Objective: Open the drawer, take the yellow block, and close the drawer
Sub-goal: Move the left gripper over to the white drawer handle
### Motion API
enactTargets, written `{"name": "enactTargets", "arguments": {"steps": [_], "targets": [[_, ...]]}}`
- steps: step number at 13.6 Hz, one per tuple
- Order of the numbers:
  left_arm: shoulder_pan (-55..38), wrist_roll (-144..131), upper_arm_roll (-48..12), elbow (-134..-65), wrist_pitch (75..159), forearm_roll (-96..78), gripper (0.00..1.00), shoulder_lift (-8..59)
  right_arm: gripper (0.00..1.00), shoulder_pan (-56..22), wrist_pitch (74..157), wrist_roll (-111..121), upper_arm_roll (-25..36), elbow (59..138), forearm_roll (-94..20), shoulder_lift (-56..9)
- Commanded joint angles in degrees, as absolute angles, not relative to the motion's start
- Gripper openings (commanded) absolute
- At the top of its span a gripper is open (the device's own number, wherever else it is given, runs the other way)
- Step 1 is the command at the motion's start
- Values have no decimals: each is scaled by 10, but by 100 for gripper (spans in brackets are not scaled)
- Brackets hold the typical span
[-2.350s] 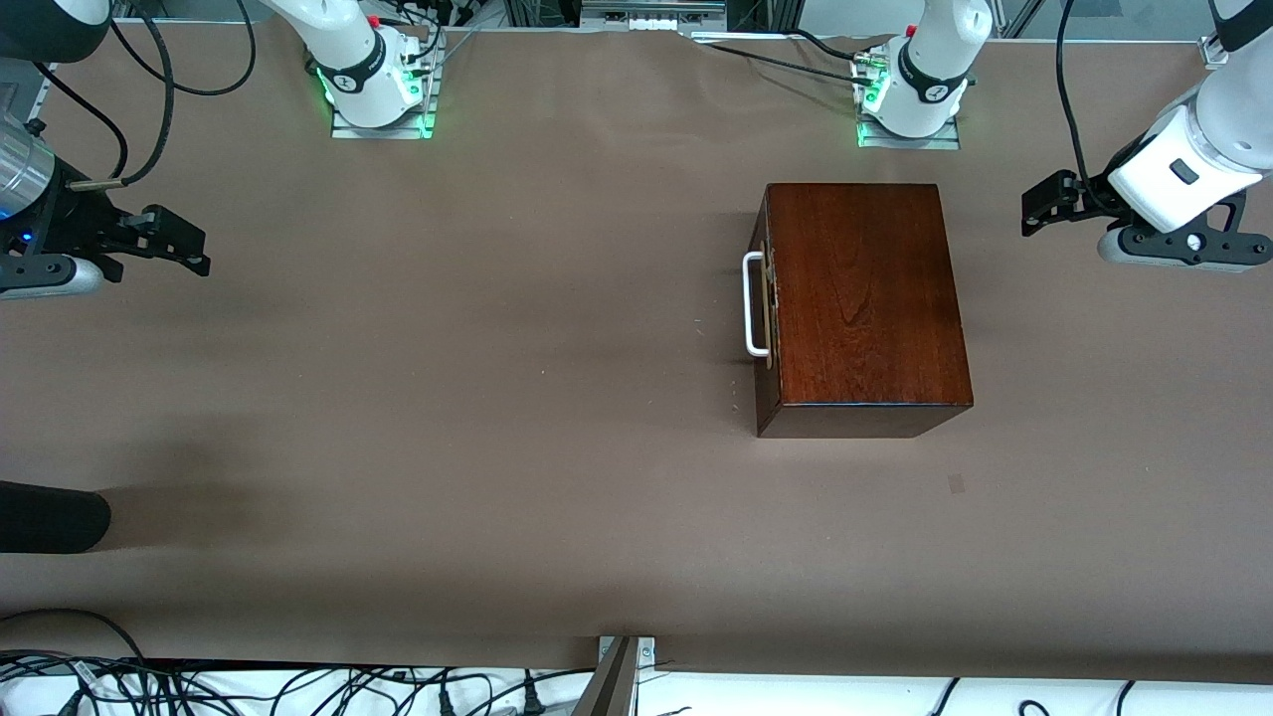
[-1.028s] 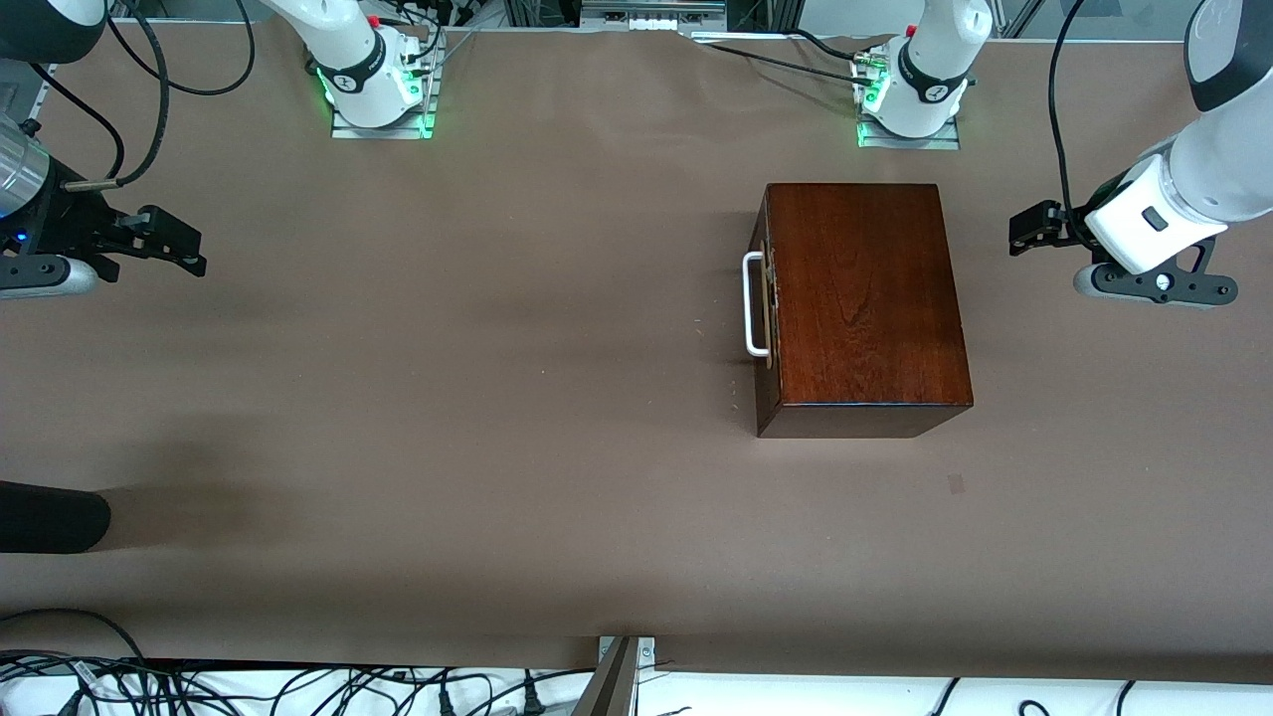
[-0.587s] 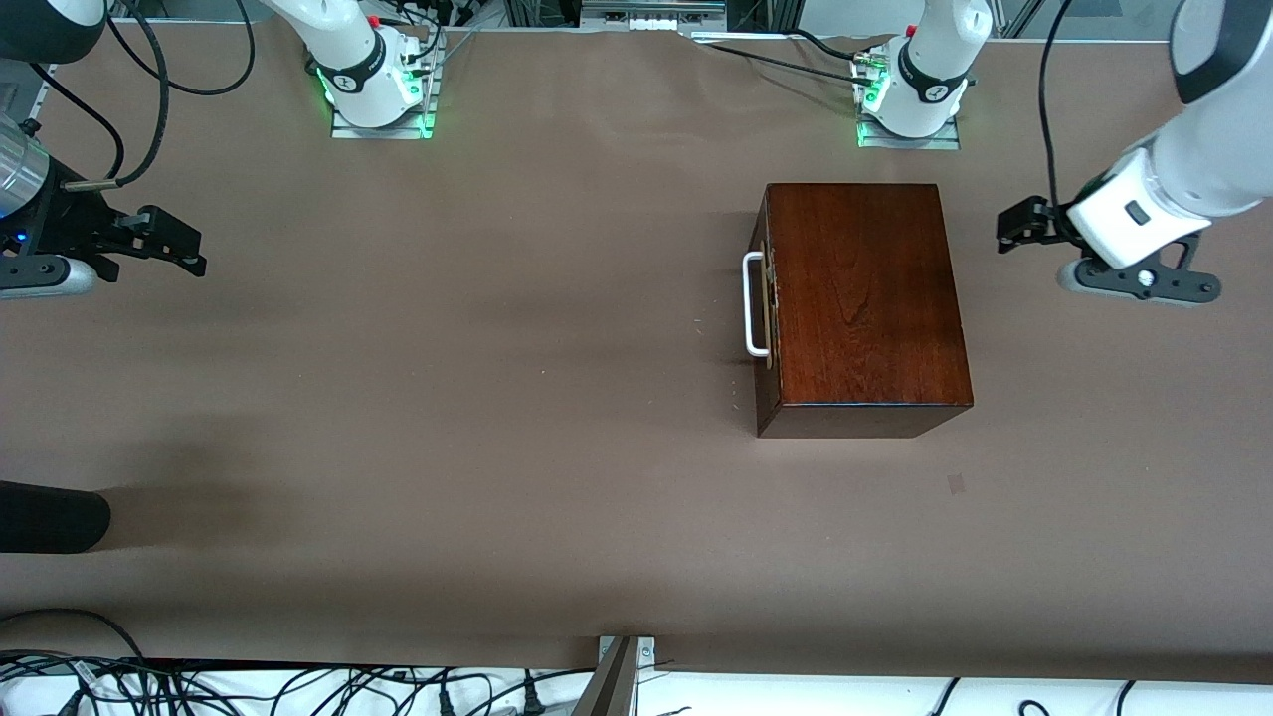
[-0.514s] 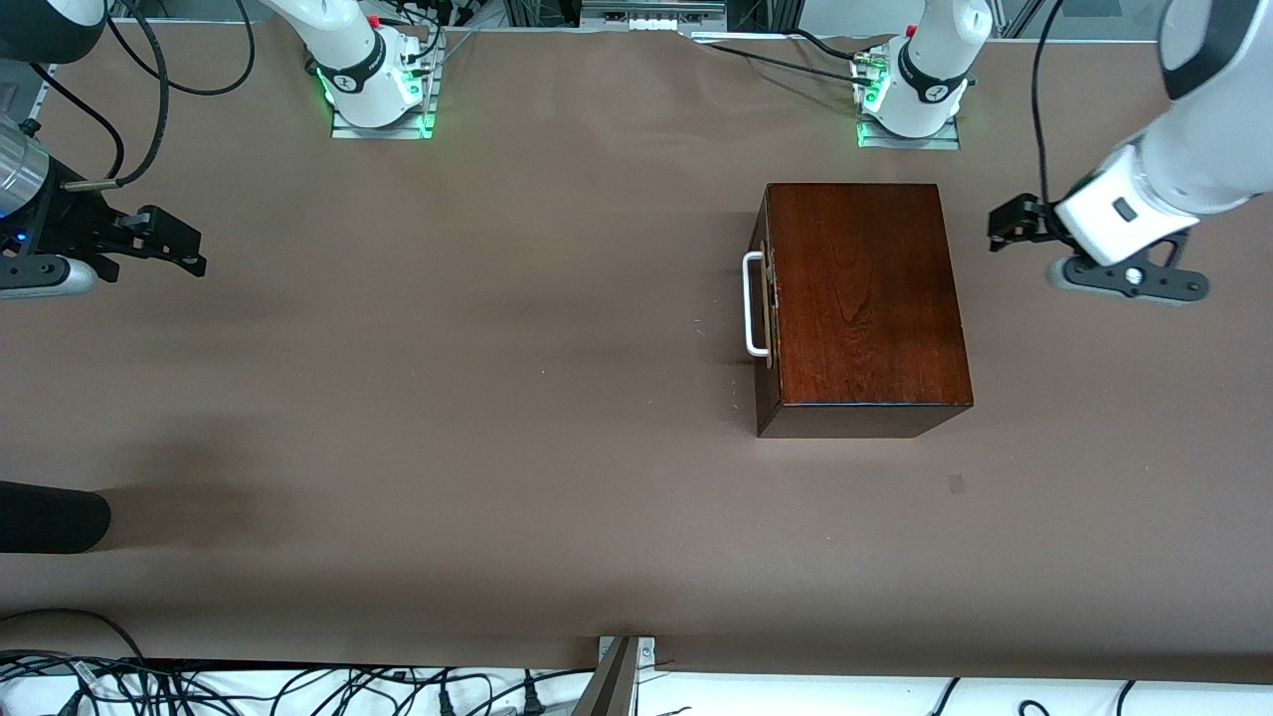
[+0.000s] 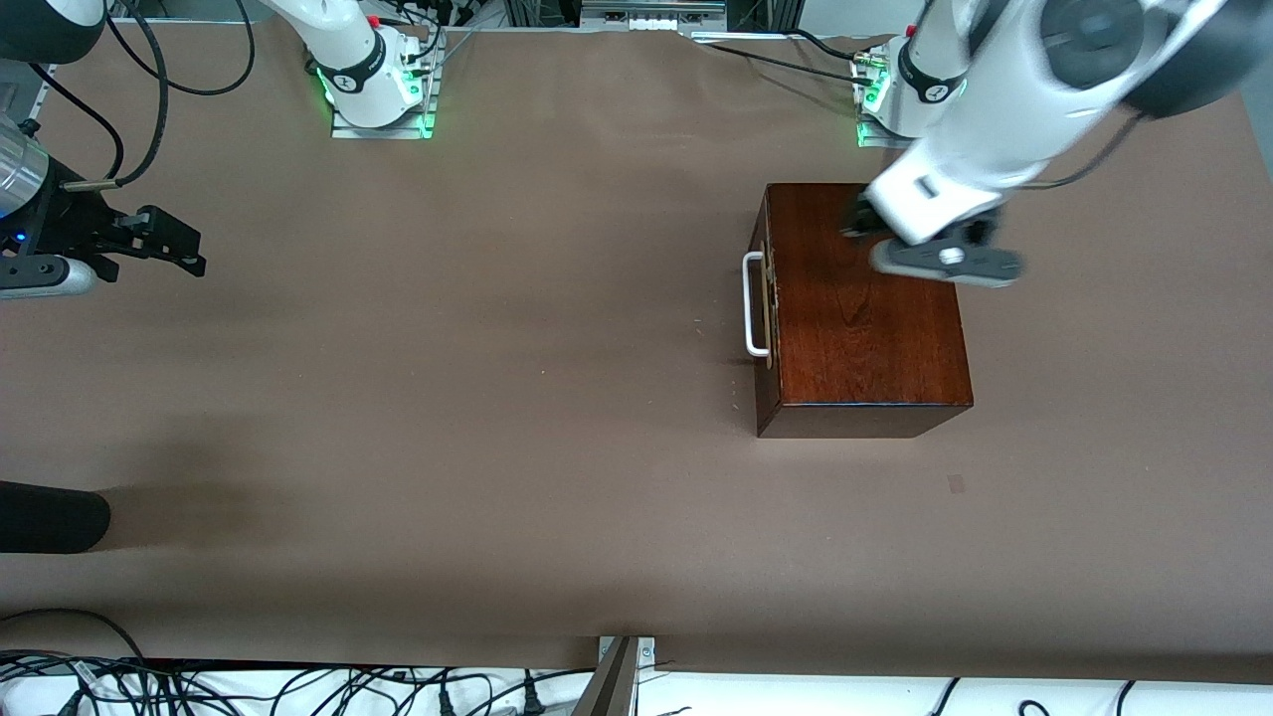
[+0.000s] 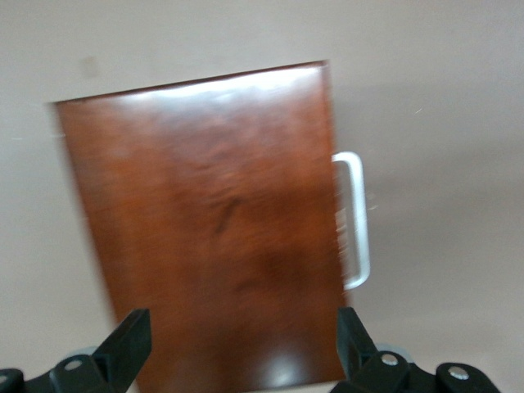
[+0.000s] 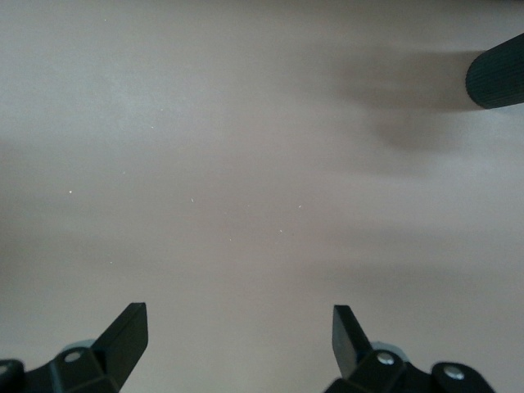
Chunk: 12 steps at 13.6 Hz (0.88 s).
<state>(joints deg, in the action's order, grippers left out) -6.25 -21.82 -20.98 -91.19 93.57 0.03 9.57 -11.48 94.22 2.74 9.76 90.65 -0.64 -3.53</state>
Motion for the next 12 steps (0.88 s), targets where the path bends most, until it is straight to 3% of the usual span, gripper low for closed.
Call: {"name": "enactTargets", "arguments": {"steps": [1, 5, 12], "targets": [[-75, -285, -234, -891, 969, 7, 100, 168, 100, -114, 933, 21, 97, 901, 0, -36], [-127, -321, -234, -899, 1035, 72, 100, 239, 100, -114, 932, 21, 97, 901, 0, -36], [-214, -453, -234, -919, 1044, 176, 100, 287, 100, -114, 930, 21, 97, 901, 0, -36]]}}
